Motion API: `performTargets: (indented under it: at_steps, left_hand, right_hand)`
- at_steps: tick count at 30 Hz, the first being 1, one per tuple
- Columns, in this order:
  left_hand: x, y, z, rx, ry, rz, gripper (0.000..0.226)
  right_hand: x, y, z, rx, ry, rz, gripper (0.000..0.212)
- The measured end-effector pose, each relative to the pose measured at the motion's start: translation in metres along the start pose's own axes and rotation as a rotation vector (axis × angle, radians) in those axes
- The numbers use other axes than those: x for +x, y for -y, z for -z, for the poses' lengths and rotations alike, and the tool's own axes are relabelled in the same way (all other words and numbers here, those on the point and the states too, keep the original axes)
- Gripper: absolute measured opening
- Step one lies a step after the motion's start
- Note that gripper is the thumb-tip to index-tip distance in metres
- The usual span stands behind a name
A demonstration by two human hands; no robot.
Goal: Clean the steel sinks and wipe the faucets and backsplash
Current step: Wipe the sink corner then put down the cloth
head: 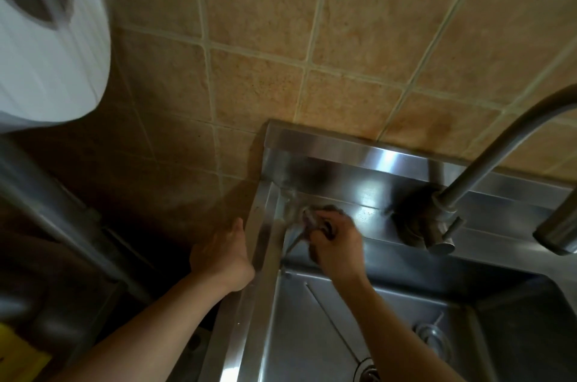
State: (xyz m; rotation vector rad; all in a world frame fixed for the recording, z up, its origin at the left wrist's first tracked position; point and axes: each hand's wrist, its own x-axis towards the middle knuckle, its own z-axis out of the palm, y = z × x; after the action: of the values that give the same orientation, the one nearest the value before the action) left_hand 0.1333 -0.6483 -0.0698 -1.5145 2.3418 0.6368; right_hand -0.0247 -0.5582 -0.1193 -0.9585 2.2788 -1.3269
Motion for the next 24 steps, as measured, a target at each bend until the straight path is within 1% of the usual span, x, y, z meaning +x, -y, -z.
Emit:
performTargets:
  at_steps: [1, 2, 3, 4, 5, 6, 7, 9, 12, 13, 15, 16, 18, 20, 22, 23, 24]
  left_hand:
    - [0.001, 0.001, 0.000, 0.003, -0.002, -0.008, 0.080]
    - [0.001, 0.001, 0.000, 0.008, -0.001, -0.016, 0.080]
    - [0.001, 0.001, 0.000, 0.009, 0.000, -0.023, 0.080]
    - [0.002, 0.003, 0.000, 0.004, -0.002, -0.029, 0.081]
    - [0.004, 0.004, 0.000, -0.004, -0.003, -0.035, 0.082]
    - [0.005, 0.005, -0.001, -0.014, -0.003, -0.038, 0.083]
    - [0.006, 0.007, -0.001, -0.023, -0.004, -0.039, 0.085]
    - [0.007, 0.011, 0.000, -0.029, -0.009, -0.039, 0.087]
    - [0.007, 0.016, -0.001, -0.040, 0.001, -0.040, 0.091]
    - [0.007, 0.017, -0.001, -0.046, 0.001, -0.039, 0.091]
    - [0.008, 0.019, -0.001, -0.051, -0.005, -0.040, 0.090]
    - [0.007, 0.019, -0.001, -0.051, -0.007, -0.043, 0.089]
    - [0.006, 0.020, 0.000, -0.050, -0.008, -0.042, 0.087]
    - [0.004, 0.022, 0.001, -0.049, -0.015, -0.042, 0.085]
    - [0.003, 0.025, 0.000, -0.050, -0.017, -0.046, 0.085]
    - [0.003, 0.026, -0.002, -0.050, -0.014, -0.049, 0.086]
    - [0.002, 0.027, -0.003, -0.051, -0.012, -0.052, 0.086]
  right_hand:
    - [0.004, -0.004, 0.008, 0.011, -0.123, -0.048, 0.016]
    - [0.011, -0.011, 0.016, -0.023, -0.245, -0.082, 0.025]
    - [0.019, -0.015, 0.026, -0.079, -0.340, -0.121, 0.032]
    - [0.029, -0.018, 0.033, -0.140, -0.396, -0.196, 0.038]
    - [0.037, -0.020, 0.039, -0.213, -0.398, -0.300, 0.044]
    - [0.043, -0.023, 0.043, -0.306, -0.356, -0.384, 0.050]
    - [0.047, -0.025, 0.042, -0.409, -0.305, -0.431, 0.054]
    - [0.045, -0.020, 0.029, -0.543, -0.228, -0.439, 0.057]
    - [0.035, -0.004, -0.001, -0.597, -0.113, -0.296, 0.046]
    - [0.033, 0.001, -0.012, -0.592, -0.078, -0.213, 0.042]
    - [0.028, 0.011, -0.034, -0.507, -0.024, -0.037, 0.034]
    - [0.024, 0.014, -0.044, -0.483, 0.014, 0.046, 0.033]
    - [0.018, 0.023, -0.053, -0.517, 0.121, 0.156, 0.038]
    - [0.017, 0.026, -0.051, -0.479, 0.216, 0.168, 0.037]
    - [0.017, 0.032, -0.043, -0.376, 0.276, 0.157, 0.032]
    - [0.017, 0.035, -0.038, -0.315, 0.257, 0.161, 0.030]
    - [0.019, 0.039, -0.035, -0.272, 0.190, 0.179, 0.030]
